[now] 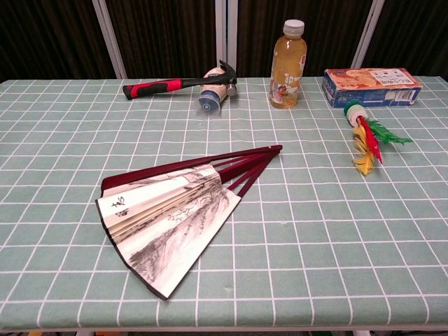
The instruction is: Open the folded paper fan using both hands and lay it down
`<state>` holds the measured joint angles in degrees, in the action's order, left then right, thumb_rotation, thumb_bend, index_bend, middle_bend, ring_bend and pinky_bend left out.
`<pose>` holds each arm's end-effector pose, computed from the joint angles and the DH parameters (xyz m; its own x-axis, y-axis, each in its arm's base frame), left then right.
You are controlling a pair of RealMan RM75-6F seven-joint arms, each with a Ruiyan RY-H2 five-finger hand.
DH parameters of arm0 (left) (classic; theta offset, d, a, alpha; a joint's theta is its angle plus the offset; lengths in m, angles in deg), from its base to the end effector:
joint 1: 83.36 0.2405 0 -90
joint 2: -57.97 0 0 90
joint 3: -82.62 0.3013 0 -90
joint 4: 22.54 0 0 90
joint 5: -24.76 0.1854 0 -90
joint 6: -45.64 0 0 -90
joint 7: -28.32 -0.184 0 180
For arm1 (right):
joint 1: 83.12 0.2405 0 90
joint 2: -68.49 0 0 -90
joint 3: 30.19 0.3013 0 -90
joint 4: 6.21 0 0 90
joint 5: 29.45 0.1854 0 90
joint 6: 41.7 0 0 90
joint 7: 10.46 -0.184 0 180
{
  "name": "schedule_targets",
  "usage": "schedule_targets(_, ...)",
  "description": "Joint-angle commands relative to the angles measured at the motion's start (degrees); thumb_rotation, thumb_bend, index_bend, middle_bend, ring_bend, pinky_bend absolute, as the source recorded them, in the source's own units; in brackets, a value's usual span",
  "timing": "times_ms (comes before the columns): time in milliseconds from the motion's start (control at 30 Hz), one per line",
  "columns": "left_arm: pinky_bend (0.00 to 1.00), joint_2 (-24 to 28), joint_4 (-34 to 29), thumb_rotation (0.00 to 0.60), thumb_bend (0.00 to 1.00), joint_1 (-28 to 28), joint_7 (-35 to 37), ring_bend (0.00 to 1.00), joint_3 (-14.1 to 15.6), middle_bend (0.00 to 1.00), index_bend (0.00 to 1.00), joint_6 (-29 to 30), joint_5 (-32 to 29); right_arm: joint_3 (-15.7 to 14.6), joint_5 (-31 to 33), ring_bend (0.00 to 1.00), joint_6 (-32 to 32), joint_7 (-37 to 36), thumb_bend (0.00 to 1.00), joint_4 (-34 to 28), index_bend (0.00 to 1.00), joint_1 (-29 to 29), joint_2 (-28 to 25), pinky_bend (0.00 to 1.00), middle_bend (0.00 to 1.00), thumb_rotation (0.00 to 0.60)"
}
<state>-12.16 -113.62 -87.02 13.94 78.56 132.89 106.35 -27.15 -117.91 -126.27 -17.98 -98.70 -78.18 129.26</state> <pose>-0.3536 0.2182 0.1803 0.5387 -0.0212 0.8422 0.8399 0.0924 -0.5349 -0.3357 -0.2233 0.2174 0.3287 -0.0099 0.9444 -0.9433 -0.0516 0.3278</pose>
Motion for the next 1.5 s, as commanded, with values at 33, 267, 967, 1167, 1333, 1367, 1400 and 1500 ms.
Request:
schedule_targets(33, 0.13, 0.00, 0.08, 0.600, 0.00, -0.18, 0.36, 0.10, 0.06, 0.18, 0.22, -0.28, 0.03, 0.03, 0.14, 0.00, -0.06, 0.16, 0.30, -0.09, 0.12, -0.05, 0.00, 0.00, 0.07, 0.600)
schedule_targets(267, 0.13, 0.11, 0.17, 0.600, 0.00, -0.33, 0.99, 0.10, 0.30, 0.18, 0.22, -0.54, 0.53, 0.06, 0.23, 0.00, -0.45, 0.55, 0.30, -0.27, 0.12, -0.25, 0.07, 0.00, 0.07, 0.600)
schedule_targets(967, 0.32, 2.99, -2.98, 0.600, 0.07, -27.82, 19.80, 0.26, -8.56, 0.29, 0.30, -33.47, 1.46, 0.96, -0.83, 0.00, -0.61, 0.73, 0.30, -0.63, 0.12, 0.99, -1.69, 0.00, 0.07, 0.600)
schedule_targets(1167, 0.38, -1.53, 0.92, 0.600, 0.13, -37.67, 23.04, 0.29, -11.03, 0.31, 0.29, -46.88, -5.96, 0.89, -0.77, 0.00, -0.94, 0.90, 0.30, -1.03, 0.12, 0.77, -2.09, 0.00, 0.07, 0.600)
schedule_targets(1333, 0.43, -6.97, 5.15, 0.600, 0.21, -42.99, 21.75, 0.35, -11.36, 0.37, 0.32, -53.12, -13.35, 0.83, -0.52, 0.00, -0.91, 1.33, 0.30, -1.60, 0.12, 0.64, -2.67, 0.00, 0.07, 0.600)
schedule_targets(1367, 0.44, -8.00, 5.97, 0.600, 0.21, -44.21, 21.33, 0.35, -11.27, 0.37, 0.32, -54.59, -15.17, 0.83, -0.38, 0.00, -0.89, 1.45, 0.30, -1.77, 0.12, 0.59, -2.84, 0.00, 0.07, 0.600)
schedule_targets(1400, 0.45, -8.75, 6.63, 0.600, 0.21, -45.07, 20.95, 0.35, -11.19, 0.37, 0.32, -55.47, -16.45, 0.82, -0.28, 0.00, -0.89, 1.53, 0.30, -1.88, 0.12, 0.54, -2.94, 0.00, 0.07, 0.600)
schedule_targets(1500, 0.46, -11.37, 9.14, 0.600, 0.21, -47.63, 18.87, 0.35, -10.49, 0.37, 0.32, -57.14, -20.47, 0.88, 0.02, 0.00, -0.89, 1.76, 0.30, -2.21, 0.12, 0.46, -3.23, 0.00, 0.07, 0.600)
